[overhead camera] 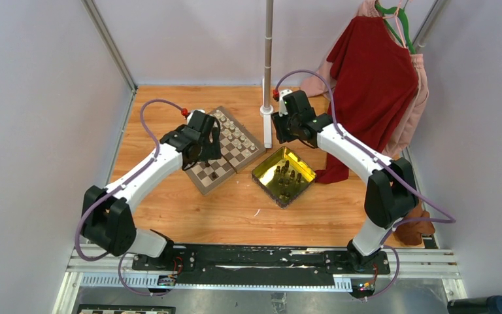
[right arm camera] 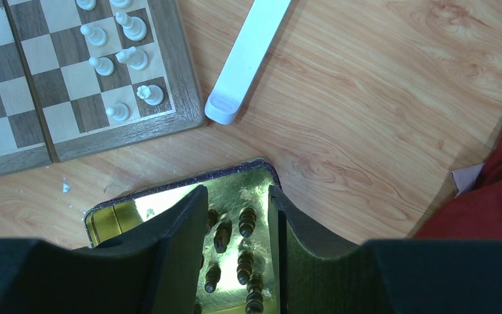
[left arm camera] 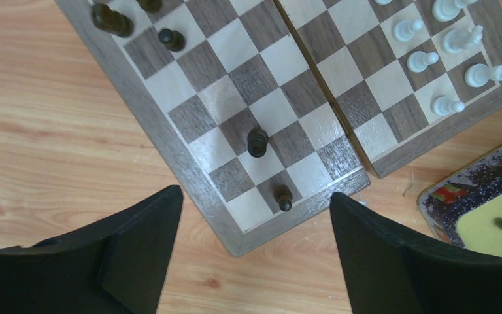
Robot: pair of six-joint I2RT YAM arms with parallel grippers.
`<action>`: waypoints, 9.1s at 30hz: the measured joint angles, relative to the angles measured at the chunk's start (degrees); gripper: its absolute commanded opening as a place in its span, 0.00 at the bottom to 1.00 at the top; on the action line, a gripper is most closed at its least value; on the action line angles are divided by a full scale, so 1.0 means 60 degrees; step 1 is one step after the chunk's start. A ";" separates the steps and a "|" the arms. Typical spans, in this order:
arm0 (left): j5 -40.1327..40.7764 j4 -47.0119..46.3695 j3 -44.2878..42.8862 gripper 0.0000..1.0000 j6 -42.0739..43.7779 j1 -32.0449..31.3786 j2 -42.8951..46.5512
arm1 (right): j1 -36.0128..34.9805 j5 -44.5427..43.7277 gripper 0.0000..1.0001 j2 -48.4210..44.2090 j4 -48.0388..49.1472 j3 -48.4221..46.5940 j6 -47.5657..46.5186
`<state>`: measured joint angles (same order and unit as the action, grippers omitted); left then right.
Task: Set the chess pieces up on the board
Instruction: Pick up the chess piece from the chessboard, then place the chess piece on the chessboard, then pick up the chess piece from the storage box.
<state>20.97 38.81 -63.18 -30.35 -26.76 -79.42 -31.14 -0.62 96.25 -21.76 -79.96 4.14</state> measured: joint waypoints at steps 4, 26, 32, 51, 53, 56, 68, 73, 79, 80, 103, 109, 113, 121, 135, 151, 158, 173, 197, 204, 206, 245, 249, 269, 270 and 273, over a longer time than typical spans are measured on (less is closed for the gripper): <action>-0.0597 -0.0226 -0.0007 0.70 -0.0219 0.0251 -0.0627 | 0.0084 0.0135 0.43 0.0000 0.0022 0.0000 0.0000; -0.1202 -0.0452 -0.0696 0.55 -0.0331 0.0823 -0.2157 | 0.0535 0.0681 0.43 0.0430 0.0204 -0.0044 0.0004; -0.1213 -0.0455 -0.0729 0.45 -0.0237 0.0907 -0.2328 | 0.0557 0.0707 0.42 0.0572 0.0204 -0.0095 0.0004; -0.1286 -0.0444 -0.0729 0.31 -0.0044 0.1075 -0.2546 | 0.0601 0.0780 0.42 0.0903 0.0200 -0.0200 0.0011; -0.1311 -0.0433 -0.0729 0.31 -0.0044 0.1075 -0.2561 | 0.0612 0.0783 0.42 0.0936 0.0197 -0.0200 0.0011; -0.1322 -0.0412 -0.0729 0.27 -0.0040 0.1075 -0.2565 | 0.0645 0.0787 0.42 0.0958 0.0200 -0.0200 0.0011; -0.1322 -0.0328 -0.0729 0.19 -0.0036 0.1075 -0.2561 | 0.0652 0.0874 0.42 0.1005 0.0197 -0.0200 0.0069; -0.1315 -0.0328 -0.0729 0.16 -0.0022 0.1075 -0.2550 | 0.0652 0.0900 0.42 0.1005 0.0197 -0.0200 0.0098; -0.1151 -0.0251 -0.0729 0.15 -0.0015 0.1075 -0.2353 | 0.0652 0.0933 0.42 0.1005 0.0197 -0.0200 0.0120; -0.1115 -0.0240 -0.0729 0.15 -0.0011 0.1075 -0.2306 | 0.0652 0.0933 0.42 0.1005 0.0197 -0.0200 0.0124; -0.0823 -0.0237 -0.0729 0.15 0.0178 0.2911 -0.1723 | 0.0652 0.0954 0.42 0.1005 0.0189 -0.0200 0.0124; -0.0984 -0.0317 -0.0729 0.15 0.0211 0.3151 -0.1810 | 0.0652 0.0958 0.42 0.1005 0.0175 -0.0200 0.0124; -0.1111 -0.0441 -0.0729 0.15 0.0211 0.3195 -0.1996 | 0.0652 0.0954 0.42 0.1005 0.0157 -0.0200 0.0124; -0.1333 -0.0459 -0.0729 0.15 0.0208 0.3253 -0.2273 | 0.0652 0.0954 0.42 0.1005 0.0127 -0.0200 0.0124; -0.1508 -0.0455 -0.0652 0.15 0.0208 0.3264 -0.2273 | 0.0652 0.0954 0.42 0.1005 0.0127 -0.0200 0.0124; -0.1534 -0.0452 -0.0667 0.15 0.0208 0.3264 -0.2310 | 0.0652 0.0954 0.42 0.1005 0.0127 -0.0200 0.0124; -0.1526 -0.0444 -0.0707 0.15 0.0211 0.3264 -0.2430 | 0.0652 0.0962 0.42 0.1035 0.0127 -0.0200 0.0124; -0.1523 -0.0444 -0.0863 0.15 0.0237 0.3322 -0.2605 | 0.0688 0.0994 0.42 0.1137 0.0124 -0.0200 0.0124; -0.1526 -0.0444 -0.1111 0.27 0.0259 0.3344 -0.2936 | 0.0820 0.1111 0.41 0.1395 0.0124 -0.0415 0.0127; -0.1530 -0.0423 -0.1111 0.34 0.0295 0.3370 -0.3115 | 0.0820 0.1107 0.42 0.1424 0.0124 -0.0459 0.0127; -0.1526 -0.0419 -0.1111 0.40 0.0317 0.3370 -0.3115 | 0.0820 0.1107 0.41 0.1435 0.0124 -0.0463 0.0124; -0.1942 -0.1537 0.0889 0.79 0.0841 0.1366 0.1504 | 0.0255 0.0568 0.41 -0.0572 -0.0175 0.1202 0.0317; -0.1916 -0.1552 0.0900 0.79 0.0882 0.1198 0.1515 | 0.0018 0.0437 0.41 -0.0845 -0.0280 0.1588 0.0397; -0.1967 -0.1665 0.0911 0.78 0.1104 0.0980 0.1515 | -0.0084 0.0335 0.36 -0.0412 -0.0379 0.2004 0.0634; -0.1967 -0.1661 0.0911 0.78 0.1133 0.0973 0.1515 | -0.0084 0.0335 0.35 -0.0299 -0.0379 0.2004 0.0630; -0.1967 -0.1661 0.0911 0.78 0.1202 0.0954 0.1523 | -0.0084 0.0335 0.35 -0.0124 -0.0372 0.2000 0.0634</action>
<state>9.17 28.84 -57.71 -23.14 -21.04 -70.28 -31.64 1.39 95.50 -23.99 -67.96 7.94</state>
